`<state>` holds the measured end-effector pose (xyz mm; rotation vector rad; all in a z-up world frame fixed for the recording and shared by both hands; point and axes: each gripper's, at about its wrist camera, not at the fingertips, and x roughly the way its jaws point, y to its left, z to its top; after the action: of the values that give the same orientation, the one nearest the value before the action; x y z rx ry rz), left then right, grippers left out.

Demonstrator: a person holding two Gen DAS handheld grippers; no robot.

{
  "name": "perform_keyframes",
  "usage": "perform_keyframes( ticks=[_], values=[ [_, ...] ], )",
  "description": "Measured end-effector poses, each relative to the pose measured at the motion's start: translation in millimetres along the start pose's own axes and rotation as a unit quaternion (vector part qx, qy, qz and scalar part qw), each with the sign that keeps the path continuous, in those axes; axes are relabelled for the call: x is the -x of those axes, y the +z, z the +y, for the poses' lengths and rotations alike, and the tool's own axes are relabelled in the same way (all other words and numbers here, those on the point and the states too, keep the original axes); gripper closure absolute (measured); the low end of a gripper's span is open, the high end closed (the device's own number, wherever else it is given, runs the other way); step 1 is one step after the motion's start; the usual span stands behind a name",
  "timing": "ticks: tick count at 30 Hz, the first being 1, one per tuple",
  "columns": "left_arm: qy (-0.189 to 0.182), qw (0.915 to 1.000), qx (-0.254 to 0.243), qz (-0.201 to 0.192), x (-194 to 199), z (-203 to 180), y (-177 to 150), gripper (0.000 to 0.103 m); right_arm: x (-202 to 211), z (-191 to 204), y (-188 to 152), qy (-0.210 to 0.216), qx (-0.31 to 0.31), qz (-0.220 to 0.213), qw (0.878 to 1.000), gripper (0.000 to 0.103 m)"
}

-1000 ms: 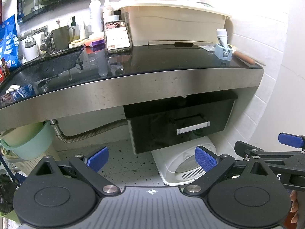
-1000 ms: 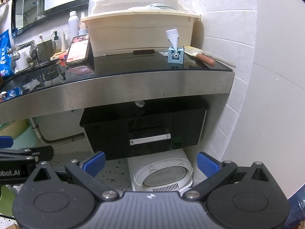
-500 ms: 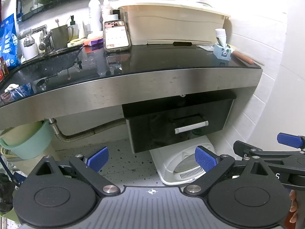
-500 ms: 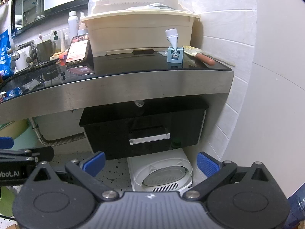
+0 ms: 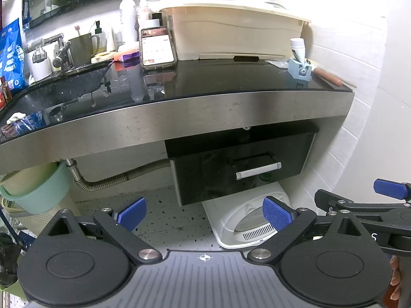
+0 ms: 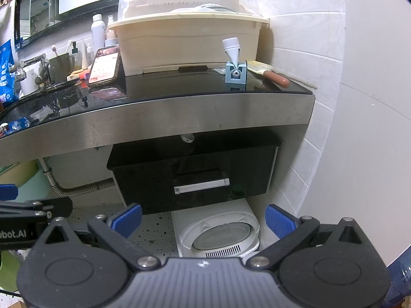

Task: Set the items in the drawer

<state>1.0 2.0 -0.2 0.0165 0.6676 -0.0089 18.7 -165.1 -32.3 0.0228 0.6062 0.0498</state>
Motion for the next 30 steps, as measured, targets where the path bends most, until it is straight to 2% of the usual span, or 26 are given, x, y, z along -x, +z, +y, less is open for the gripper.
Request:
perform_keyframes(
  ticks=[30],
  values=[
    [0.015, 0.9999, -0.003, 0.004, -1.0, -4.0, -1.1, 0.005, -2.4, 2.0, -2.3, 0.001, 0.003, 0.001, 1.000, 0.000]
  ],
)
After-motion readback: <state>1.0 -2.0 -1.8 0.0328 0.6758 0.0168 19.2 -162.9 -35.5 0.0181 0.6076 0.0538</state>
